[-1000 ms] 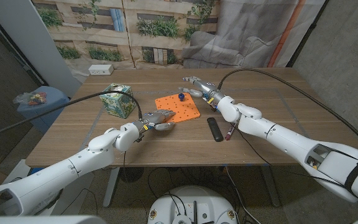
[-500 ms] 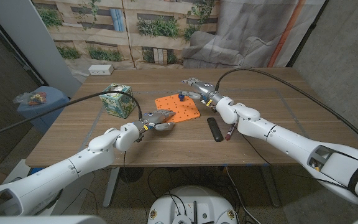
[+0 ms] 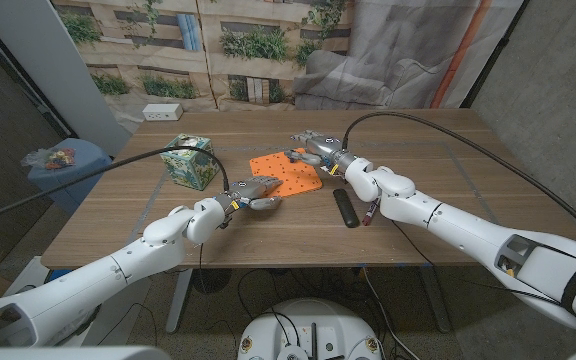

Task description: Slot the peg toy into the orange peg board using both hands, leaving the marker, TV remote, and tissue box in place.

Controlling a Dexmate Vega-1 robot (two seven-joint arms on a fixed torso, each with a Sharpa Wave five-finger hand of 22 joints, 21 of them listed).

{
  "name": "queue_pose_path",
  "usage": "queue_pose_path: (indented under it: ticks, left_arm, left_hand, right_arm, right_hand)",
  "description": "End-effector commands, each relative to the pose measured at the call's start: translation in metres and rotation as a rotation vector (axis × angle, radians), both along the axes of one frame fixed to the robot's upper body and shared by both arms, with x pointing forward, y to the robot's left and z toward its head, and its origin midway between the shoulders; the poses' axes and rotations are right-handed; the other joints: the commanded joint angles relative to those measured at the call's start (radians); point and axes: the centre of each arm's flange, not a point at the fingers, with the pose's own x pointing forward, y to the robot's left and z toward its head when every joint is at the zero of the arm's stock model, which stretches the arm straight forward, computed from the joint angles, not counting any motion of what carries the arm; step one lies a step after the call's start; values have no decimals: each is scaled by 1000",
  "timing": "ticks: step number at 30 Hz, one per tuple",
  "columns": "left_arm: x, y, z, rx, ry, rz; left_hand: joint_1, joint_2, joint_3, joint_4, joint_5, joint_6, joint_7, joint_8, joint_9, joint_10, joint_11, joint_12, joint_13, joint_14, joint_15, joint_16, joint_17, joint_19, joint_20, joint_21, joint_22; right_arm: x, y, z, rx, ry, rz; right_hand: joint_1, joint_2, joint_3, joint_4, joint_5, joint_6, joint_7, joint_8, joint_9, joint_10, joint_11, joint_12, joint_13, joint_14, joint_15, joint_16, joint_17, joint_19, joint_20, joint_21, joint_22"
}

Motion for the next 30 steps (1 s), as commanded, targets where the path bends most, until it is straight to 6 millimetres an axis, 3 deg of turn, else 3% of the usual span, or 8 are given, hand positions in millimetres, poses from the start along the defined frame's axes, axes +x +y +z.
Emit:
queue_pose_path:
  ticks: [1,12,16,30]
  left_arm:
    - [-1,-2,0,3,2,-4]
    - [0,-3,1,3,5,-5]
    - [0,-3,0,2,5,-5]
    - [0,-4,-1,-3,7,-5]
  left_hand:
    - [10,95,9,-2,-2,31,21,7,6,38,9,7,5,44,-54,9,3,10,-162,7,6]
    - [10,95,11,-2,-2,31,20,7,6,38,9,7,5,43,-54,9,4,10,-162,6,6]
    - [10,94,11,-1,-2,31,20,7,6,39,8,7,5,44,-55,9,4,10,-163,6,6]
    - [9,94,13,0,-3,32,20,7,6,39,9,7,5,44,-55,10,4,10,-163,6,6]
  right_arm:
    - [3,1,-6,-24,16,-27]
    - [4,1,-14,-43,30,-43]
    - [4,2,-16,-52,37,-49]
    - [6,8,-22,-83,43,-49]
  right_hand:
    - [-3,1,3,9,9,12,-1,-7,0,8,-7,-2,1,-3,-10,3,-1,-3,-7,4,3]
    - [-12,4,4,13,11,20,-6,-10,0,12,-12,-4,1,2,-5,3,-6,-6,2,4,2]
    - [-15,5,7,12,13,23,-29,-13,0,14,-13,-5,1,3,-5,2,-11,-7,4,5,2]
    - [-22,5,8,13,14,30,-21,-15,0,17,-18,-7,1,3,-1,0,-16,-9,5,5,3]
